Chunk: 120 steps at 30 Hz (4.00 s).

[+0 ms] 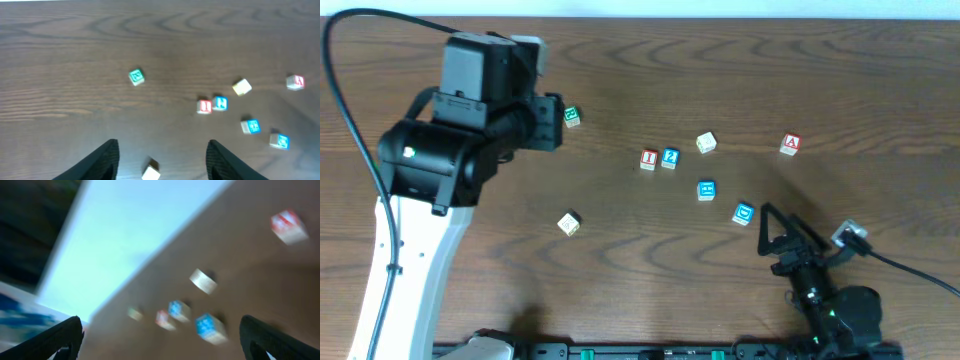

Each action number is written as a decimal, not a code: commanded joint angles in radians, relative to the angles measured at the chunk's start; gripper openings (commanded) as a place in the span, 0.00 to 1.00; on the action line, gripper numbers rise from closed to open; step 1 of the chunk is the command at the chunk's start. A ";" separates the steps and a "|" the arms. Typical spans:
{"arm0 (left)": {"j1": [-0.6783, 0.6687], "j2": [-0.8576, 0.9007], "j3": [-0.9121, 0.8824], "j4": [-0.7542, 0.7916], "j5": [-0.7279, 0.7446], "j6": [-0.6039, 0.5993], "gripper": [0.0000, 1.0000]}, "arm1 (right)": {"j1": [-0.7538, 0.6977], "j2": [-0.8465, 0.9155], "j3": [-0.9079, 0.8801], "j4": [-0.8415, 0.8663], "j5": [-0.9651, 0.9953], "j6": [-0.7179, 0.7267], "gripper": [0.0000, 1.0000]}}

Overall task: Spell out Ai2
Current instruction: 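Retract the left arm and grasp the red 'A' block with the right gripper, then carry the 'A' block with the right gripper and place it left of 'I'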

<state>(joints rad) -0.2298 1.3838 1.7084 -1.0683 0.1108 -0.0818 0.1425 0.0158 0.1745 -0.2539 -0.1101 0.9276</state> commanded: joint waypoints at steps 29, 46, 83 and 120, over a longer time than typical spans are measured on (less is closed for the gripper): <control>0.213 0.003 -0.136 0.097 -0.017 0.101 0.67 | -0.227 1.950 1.392 -0.602 0.153 -0.494 0.99; 0.213 0.042 -0.136 0.090 -0.013 0.101 0.68 | -0.185 2.131 1.400 -0.577 0.232 -0.450 0.89; 0.213 0.043 -0.136 0.093 -0.014 0.101 0.68 | -0.159 2.161 1.403 -0.581 0.065 -0.480 0.01; 0.489 0.033 -0.136 0.078 0.101 0.101 0.68 | 0.538 2.343 1.847 -0.782 0.086 -0.201 0.01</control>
<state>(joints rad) 0.2584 1.4178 1.5715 -0.9882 0.1993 0.0051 0.6849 2.3497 2.0098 -1.0351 -0.0761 0.7044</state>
